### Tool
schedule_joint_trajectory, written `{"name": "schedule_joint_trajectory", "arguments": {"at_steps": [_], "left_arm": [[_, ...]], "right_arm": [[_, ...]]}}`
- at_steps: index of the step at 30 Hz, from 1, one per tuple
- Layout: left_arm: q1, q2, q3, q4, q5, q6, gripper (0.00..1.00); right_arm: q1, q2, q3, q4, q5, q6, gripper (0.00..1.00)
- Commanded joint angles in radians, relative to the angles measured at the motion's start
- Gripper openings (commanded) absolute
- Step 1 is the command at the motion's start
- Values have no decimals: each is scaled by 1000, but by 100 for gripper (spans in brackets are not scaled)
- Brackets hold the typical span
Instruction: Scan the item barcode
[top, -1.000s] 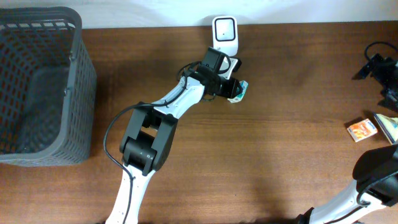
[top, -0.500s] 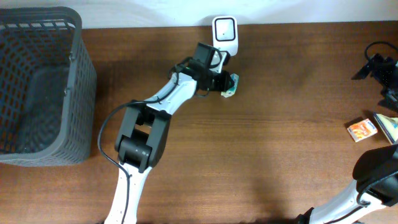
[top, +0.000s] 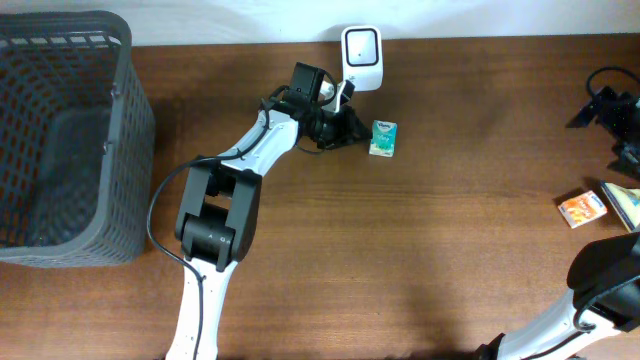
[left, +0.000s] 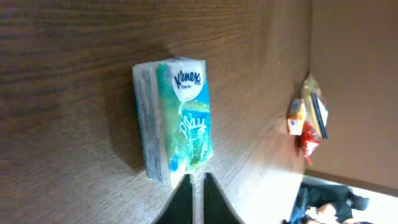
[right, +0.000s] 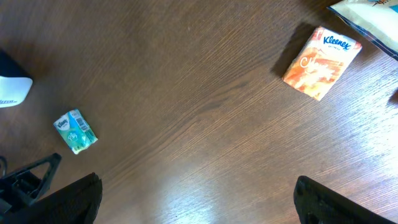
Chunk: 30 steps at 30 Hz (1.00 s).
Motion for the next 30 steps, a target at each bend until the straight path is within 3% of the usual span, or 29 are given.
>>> {"name": "schedule_joint_trajectory", "arguments": {"at_steps": [1,7,9,14,30], "left_arm": [[-1,13,52,0,-19,106,0],[-35,13,99,-8,-91,161,0],[-67,13,98,-34,-203,195,0],[-154,13,98,-89,-646,210,0],[-174,63,98,-108,-745,228,0]], "right_arm": [[-1,6,4,-2,-5,1,98],[-1,6,4,-2,-5,1,98],[-1,6,4,-2,-5,1,98],[-1,6,4,-2,-5,1,98],[-1,6,4,-2,-5,1,98]]}}
